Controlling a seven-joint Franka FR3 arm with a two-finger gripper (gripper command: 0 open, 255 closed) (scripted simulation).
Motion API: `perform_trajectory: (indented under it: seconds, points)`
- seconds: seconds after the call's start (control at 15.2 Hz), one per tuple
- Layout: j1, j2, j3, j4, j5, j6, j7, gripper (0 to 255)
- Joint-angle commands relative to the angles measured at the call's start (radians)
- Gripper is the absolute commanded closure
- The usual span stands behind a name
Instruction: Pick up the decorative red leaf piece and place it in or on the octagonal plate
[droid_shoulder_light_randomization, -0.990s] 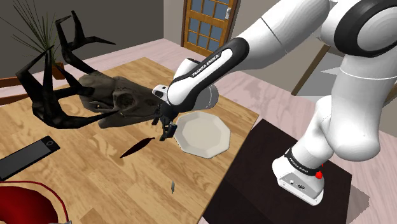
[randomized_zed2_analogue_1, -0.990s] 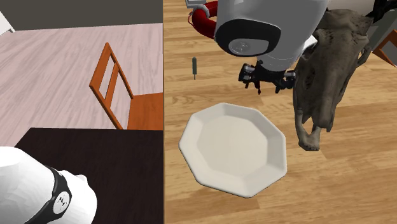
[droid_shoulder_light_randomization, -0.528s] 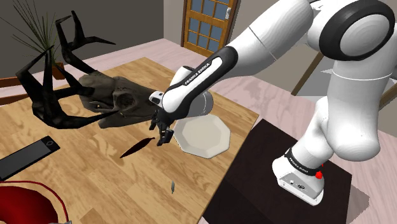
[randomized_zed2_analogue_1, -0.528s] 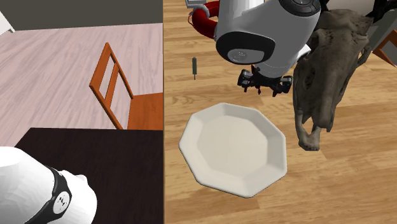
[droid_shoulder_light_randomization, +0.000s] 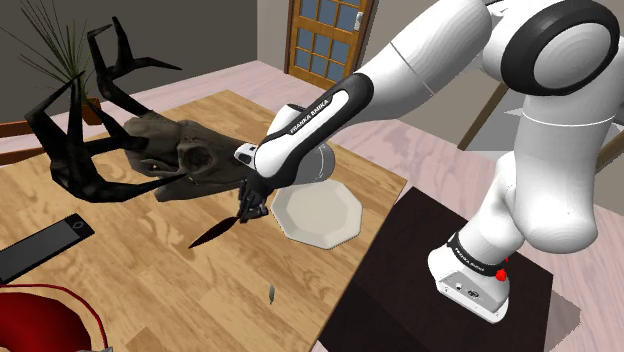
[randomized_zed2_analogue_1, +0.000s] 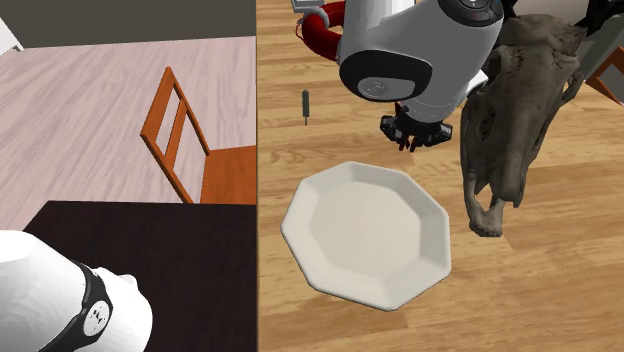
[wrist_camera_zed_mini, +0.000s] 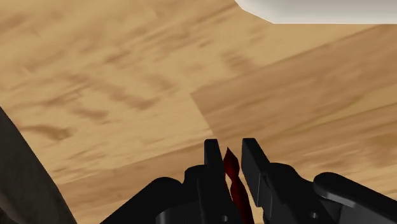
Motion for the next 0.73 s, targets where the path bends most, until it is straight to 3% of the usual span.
perform_trajectory:
  seconds: [0.0, 0.4, 0.66]
  points:
    - [0.0, 0.0, 0.0, 0.0, 0.0, 0.0, 0.0, 255]
    - [0.0, 0.0, 0.0, 0.0, 0.0, 0.0, 0.0, 255]
    - [0.019, -0.049, -0.026, -0.012, -0.037, -0.037, 0.045, 255]
